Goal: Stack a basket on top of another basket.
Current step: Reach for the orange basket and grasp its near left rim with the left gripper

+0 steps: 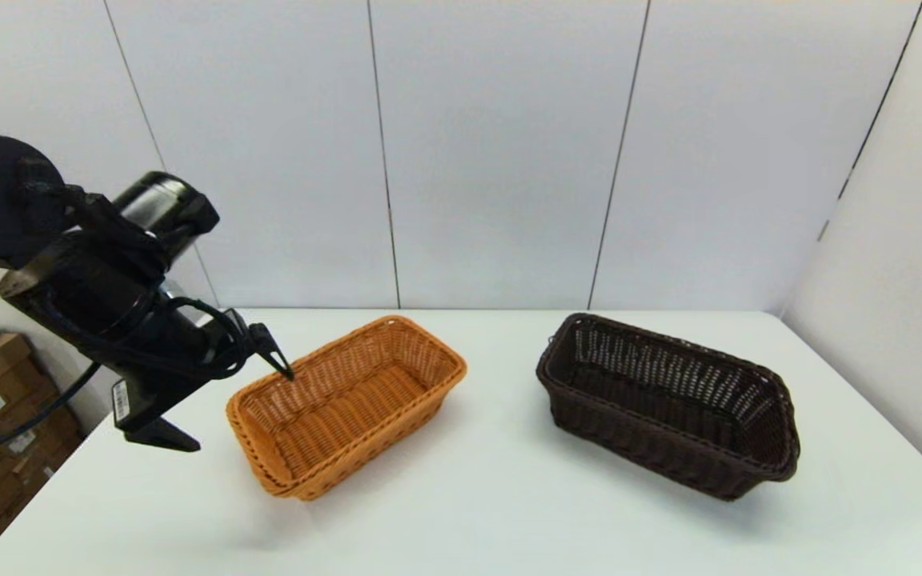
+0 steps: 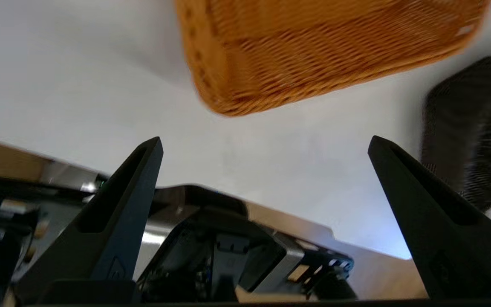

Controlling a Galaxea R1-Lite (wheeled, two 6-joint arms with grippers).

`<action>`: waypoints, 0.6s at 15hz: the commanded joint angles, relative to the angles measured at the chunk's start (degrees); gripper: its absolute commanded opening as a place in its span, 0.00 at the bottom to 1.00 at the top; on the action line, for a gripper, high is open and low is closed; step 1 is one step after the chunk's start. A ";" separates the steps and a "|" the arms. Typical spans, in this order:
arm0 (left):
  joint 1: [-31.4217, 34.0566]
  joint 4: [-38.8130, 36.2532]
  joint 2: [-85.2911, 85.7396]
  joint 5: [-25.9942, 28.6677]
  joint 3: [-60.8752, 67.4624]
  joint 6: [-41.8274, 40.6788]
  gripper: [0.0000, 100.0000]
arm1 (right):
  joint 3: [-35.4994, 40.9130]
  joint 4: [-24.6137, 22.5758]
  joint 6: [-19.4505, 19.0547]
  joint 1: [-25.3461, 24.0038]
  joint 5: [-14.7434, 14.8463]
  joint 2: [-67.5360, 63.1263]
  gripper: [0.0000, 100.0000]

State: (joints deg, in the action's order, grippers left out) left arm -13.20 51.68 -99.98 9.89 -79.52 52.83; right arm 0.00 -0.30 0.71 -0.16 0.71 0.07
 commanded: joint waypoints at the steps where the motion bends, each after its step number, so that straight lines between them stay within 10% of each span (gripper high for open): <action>1: 1.25 -1.40 -5.58 0.57 4.02 0.25 1.00 | 0.00 -0.05 0.08 -0.02 0.00 -0.07 1.00; 9: 7.05 -5.71 -18.24 6.02 3.67 -0.01 1.00 | 0.00 -0.05 0.00 -0.02 0.00 -0.07 1.00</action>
State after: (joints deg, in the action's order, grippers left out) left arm -8.64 46.34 -112.96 11.92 -75.41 53.00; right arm 0.00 -0.33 0.71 -0.16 0.68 0.05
